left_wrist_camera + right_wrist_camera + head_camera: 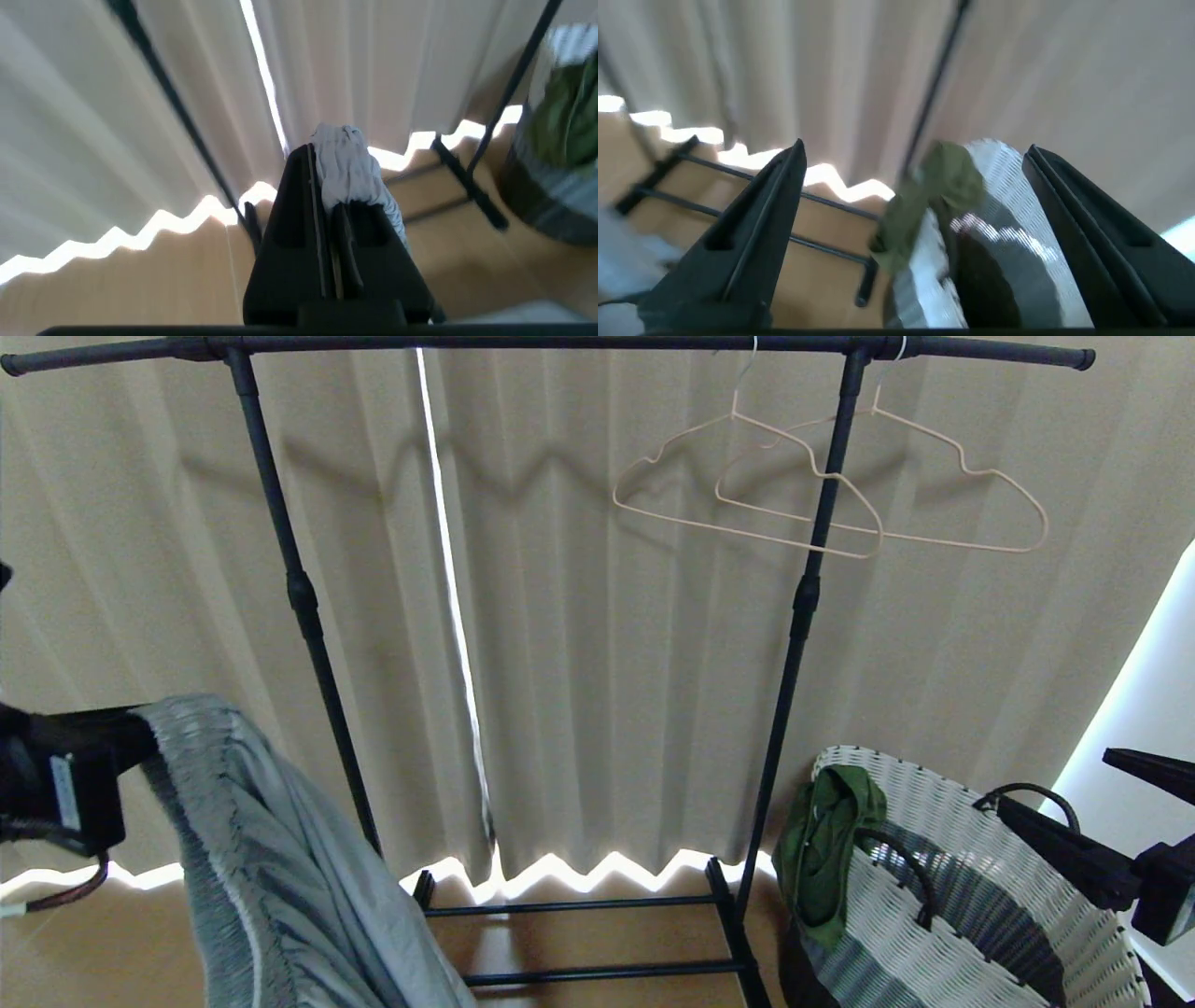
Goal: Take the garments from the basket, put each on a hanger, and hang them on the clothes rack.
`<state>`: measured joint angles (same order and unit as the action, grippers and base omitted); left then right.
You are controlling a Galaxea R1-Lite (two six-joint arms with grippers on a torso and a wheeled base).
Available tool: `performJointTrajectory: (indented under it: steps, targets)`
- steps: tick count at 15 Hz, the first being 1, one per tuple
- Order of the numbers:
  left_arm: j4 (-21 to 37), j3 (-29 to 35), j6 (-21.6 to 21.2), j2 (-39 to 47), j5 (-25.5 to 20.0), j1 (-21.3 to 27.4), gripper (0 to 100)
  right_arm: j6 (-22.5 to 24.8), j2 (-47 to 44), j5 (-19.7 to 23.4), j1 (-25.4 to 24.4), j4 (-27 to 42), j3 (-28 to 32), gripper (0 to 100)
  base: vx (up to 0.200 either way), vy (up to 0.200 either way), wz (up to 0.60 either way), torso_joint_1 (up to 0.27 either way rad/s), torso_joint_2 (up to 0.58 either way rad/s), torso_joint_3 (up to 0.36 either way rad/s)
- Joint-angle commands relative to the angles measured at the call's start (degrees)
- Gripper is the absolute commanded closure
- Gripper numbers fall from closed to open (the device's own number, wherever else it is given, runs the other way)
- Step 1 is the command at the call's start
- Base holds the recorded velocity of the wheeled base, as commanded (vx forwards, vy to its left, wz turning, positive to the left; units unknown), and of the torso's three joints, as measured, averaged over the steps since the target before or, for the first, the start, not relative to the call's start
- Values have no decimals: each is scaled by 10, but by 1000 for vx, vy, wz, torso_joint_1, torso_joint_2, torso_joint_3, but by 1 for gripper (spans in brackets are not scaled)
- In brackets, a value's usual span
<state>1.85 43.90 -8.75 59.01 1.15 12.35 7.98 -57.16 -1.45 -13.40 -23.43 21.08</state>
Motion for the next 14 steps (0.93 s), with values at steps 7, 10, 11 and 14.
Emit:
performJointTrajectory:
  steps: [7, 10, 11, 14]
  targets:
    - [90, -122, -4, -242, 3, -61, 100, 13, 54, -41, 4, -3, -89, 0, 0, 0, 0, 0, 0, 0]
    - [77, -188, 23, -286, -7, -119, 100, 14, 57, -42, 8, -3, -98, 0, 0, 0, 0, 0, 0, 0]
    - [66, -206, 30, -296, -11, -119, 100, 14, 61, -43, 9, 0, -98, 0, 0, 0, 0, 0, 0, 0]
    - [46, -229, 31, -317, -17, -116, 100, 13, 64, -53, 41, -1, -101, 0, 0, 0, 0, 0, 0, 0]
